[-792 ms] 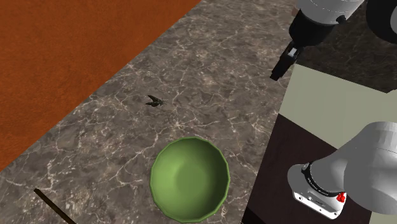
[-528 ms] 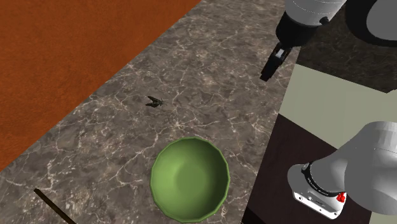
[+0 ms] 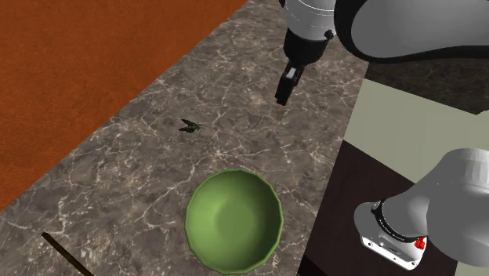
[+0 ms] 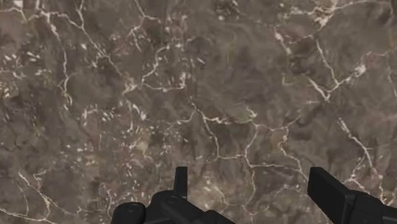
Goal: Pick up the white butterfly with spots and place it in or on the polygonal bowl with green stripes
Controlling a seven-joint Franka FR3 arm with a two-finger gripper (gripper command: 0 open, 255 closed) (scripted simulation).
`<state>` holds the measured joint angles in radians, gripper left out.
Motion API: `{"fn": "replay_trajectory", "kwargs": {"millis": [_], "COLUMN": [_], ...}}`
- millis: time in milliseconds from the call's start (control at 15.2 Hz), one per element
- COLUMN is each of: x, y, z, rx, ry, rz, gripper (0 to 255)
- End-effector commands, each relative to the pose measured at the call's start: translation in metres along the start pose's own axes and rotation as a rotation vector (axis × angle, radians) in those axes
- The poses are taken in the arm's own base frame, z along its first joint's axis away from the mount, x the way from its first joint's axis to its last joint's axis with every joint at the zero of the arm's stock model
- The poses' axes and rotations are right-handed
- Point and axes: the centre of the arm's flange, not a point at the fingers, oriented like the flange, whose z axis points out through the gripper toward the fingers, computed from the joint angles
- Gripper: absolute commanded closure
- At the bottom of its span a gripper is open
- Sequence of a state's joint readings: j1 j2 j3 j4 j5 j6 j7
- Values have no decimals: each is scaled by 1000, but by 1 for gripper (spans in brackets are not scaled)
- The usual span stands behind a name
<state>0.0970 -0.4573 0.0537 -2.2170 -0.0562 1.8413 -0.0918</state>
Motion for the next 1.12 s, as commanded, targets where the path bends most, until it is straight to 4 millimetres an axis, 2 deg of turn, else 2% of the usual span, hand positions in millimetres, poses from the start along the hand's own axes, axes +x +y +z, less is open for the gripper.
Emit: {"fn": "replay_trajectory", "kwargs": {"millis": [0, 462, 1056], "x": [20, 90, 167], "y": [-13, -64, -142], "z": [6, 23, 40], "rx": [10, 45, 89], "ry": [5, 19, 37], "rz": [-40, -175, -346], "gripper": [0, 0, 0]}}
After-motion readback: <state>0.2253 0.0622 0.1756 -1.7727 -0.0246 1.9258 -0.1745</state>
